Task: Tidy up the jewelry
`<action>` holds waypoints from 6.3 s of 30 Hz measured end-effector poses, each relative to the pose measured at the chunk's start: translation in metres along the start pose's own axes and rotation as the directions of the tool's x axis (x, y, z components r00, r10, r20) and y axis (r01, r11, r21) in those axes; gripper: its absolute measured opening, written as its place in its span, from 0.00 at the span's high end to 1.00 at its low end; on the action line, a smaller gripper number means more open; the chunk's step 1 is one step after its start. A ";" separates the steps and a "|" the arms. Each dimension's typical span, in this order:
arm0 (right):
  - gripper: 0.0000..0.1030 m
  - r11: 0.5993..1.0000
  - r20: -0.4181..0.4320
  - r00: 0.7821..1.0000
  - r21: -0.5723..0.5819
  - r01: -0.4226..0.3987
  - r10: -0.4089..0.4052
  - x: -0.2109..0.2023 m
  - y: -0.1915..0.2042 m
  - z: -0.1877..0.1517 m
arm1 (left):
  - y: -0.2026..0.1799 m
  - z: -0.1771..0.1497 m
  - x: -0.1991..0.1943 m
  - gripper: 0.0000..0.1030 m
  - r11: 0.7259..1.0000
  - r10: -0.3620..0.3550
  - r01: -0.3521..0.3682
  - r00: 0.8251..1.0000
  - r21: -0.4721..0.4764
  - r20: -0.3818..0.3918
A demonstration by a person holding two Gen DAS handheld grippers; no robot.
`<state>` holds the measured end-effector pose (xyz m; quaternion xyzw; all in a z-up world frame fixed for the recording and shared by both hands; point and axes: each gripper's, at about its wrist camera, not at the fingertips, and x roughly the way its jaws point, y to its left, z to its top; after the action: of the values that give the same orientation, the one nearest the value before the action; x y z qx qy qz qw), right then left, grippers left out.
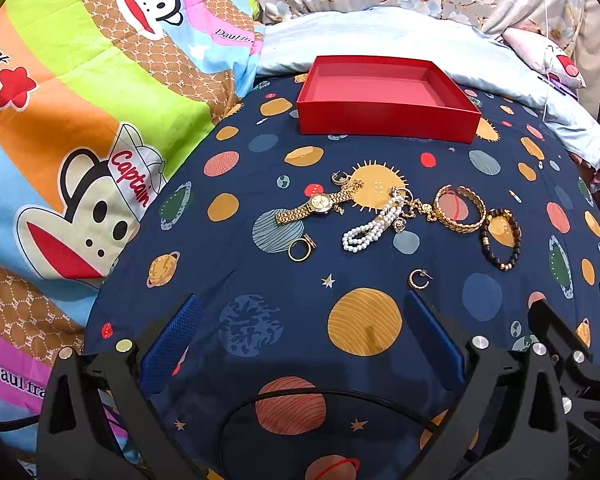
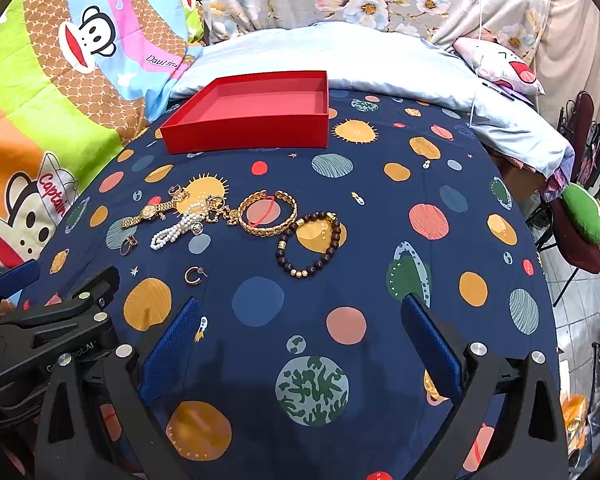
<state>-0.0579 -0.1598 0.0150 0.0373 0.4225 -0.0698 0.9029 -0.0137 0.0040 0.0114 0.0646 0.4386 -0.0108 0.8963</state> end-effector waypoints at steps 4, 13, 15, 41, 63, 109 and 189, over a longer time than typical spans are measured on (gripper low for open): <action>0.05 1.000 0.000 1.000 0.001 0.000 0.000 0.000 0.000 0.000 | 0.000 0.000 0.002 0.05 1.000 -0.001 0.001 1.000 0.000 -0.003; 0.05 1.000 -0.010 1.000 0.000 0.004 -0.004 0.003 -0.001 0.001 | -0.001 0.000 0.007 0.05 1.000 -0.005 0.005 1.000 -0.002 -0.017; 0.05 1.000 -0.012 1.000 -0.001 0.006 -0.006 0.005 0.000 0.002 | -0.001 0.000 0.008 0.05 1.000 -0.006 0.006 1.000 -0.002 -0.019; 0.05 1.000 -0.018 1.000 -0.002 0.006 -0.006 0.009 0.001 0.002 | -0.002 0.000 0.014 0.05 1.000 -0.011 0.010 1.000 -0.004 -0.029; 0.05 1.000 -0.028 1.000 0.003 0.001 -0.001 0.015 0.000 0.001 | -0.004 -0.003 0.020 0.05 1.000 -0.026 0.026 0.999 -0.010 -0.042; 0.11 0.994 -0.081 0.995 0.103 -0.045 0.054 0.082 -0.036 0.040 | -0.032 0.044 0.095 0.50 0.967 -0.239 0.242 0.970 0.076 -0.055; 0.44 0.973 -0.048 0.973 -0.032 -0.229 0.227 0.086 -0.005 0.095 | 0.002 0.079 0.044 0.87 0.924 -0.383 0.383 0.923 0.000 0.042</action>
<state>0.0683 -0.1851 0.0098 0.0702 0.4364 0.0432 0.8960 0.0761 -0.0022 0.0250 -0.0264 0.4243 -0.1851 0.8860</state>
